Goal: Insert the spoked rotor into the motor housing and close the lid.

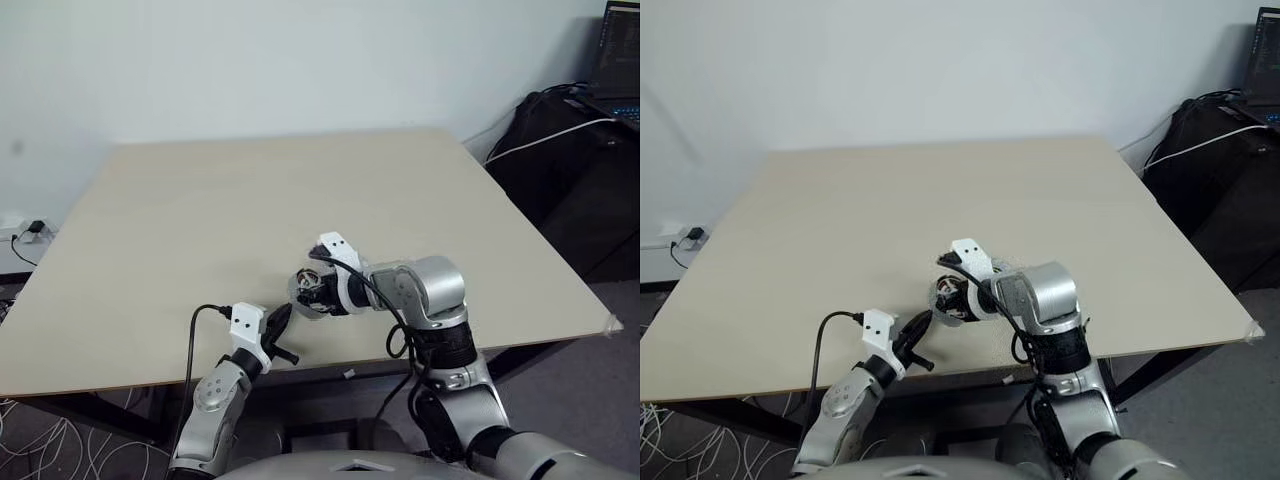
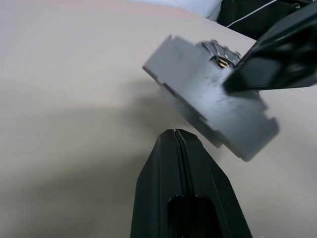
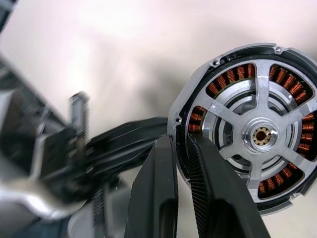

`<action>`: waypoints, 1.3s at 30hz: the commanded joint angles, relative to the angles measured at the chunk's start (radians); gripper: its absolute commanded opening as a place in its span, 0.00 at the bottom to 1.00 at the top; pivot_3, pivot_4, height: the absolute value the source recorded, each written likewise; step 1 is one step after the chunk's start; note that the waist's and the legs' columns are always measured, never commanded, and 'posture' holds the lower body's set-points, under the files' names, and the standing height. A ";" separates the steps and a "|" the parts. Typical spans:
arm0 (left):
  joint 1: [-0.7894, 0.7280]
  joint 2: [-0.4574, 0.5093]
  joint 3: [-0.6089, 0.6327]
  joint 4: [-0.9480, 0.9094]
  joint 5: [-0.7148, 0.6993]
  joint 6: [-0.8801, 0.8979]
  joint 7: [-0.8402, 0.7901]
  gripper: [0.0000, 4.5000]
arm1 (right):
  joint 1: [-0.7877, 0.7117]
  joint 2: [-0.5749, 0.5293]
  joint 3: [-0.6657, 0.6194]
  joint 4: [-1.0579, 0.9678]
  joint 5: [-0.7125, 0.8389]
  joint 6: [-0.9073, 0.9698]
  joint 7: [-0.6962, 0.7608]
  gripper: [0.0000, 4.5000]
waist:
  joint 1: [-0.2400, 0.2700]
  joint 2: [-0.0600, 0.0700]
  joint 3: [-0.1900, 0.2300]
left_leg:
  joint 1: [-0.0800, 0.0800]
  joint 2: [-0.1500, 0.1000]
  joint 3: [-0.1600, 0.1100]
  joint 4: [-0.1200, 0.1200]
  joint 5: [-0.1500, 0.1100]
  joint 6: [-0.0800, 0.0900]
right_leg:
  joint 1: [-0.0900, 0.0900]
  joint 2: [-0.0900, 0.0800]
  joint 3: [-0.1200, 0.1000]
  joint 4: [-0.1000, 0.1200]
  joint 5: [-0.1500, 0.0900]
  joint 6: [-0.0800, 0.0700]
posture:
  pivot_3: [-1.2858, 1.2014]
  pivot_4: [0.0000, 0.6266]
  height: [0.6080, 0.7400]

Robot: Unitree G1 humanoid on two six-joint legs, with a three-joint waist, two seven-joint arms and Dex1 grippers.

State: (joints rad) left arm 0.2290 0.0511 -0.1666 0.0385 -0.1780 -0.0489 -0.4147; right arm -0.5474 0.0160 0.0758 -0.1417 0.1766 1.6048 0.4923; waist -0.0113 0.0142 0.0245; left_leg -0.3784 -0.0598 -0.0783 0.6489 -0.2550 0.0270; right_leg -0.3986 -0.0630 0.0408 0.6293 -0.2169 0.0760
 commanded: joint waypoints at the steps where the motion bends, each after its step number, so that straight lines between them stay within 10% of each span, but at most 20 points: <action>1: -0.001 -0.006 0.009 -0.020 -0.016 -0.003 0.003 0.00 | -0.022 0.015 -0.058 -0.021 0.069 0.010 -0.111 0.02 | -0.001 0.000 0.000 | 0.000 0.000 0.000 0.000 0.000 0.000 | 0.000 0.000 0.000 0.000 0.000 0.000 | 0.52 0.00 1.00; 19: 0.009 -0.003 0.007 -0.025 -0.033 0.016 -0.004 0.00 | 0.016 0.100 -0.184 0.040 0.616 0.010 -0.776 0.02 | -0.013 0.001 0.000 | 0.000 0.001 0.000 -0.002 0.002 0.003 | 0.000 0.001 0.000 0.000 -0.001 -0.001 | 0.52 0.00 1.00; 30: 0.008 0.002 0.003 -0.045 -0.031 0.035 -0.001 0.00 | -0.056 0.141 -0.264 0.207 0.518 -0.005 -0.812 0.02 | -0.011 0.002 -0.001 | 0.001 0.001 0.000 -0.001 0.002 0.005 | 0.002 0.002 0.000 -0.001 -0.003 0.002 | 0.52 0.00 1.00; 39: 0.005 0.009 0.001 -0.041 -0.031 0.035 -0.006 0.00 | -0.140 0.183 -0.288 0.354 0.447 -0.154 -0.756 0.64 | -0.009 0.004 -0.002 | 0.002 0.001 0.000 0.000 0.004 0.006 | 0.004 0.001 0.001 -0.001 -0.005 0.002 | 0.52 0.00 1.00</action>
State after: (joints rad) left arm 0.2482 0.0603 -0.1672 0.0379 -0.2037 -0.0056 -0.4158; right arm -0.6232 0.1382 -0.1885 0.1976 0.6691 1.4777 -0.2466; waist -0.0198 0.0186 0.0223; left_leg -0.3766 -0.0594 -0.0780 0.6495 -0.2513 0.0332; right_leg -0.3941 -0.0621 0.0413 0.6279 -0.2219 0.0782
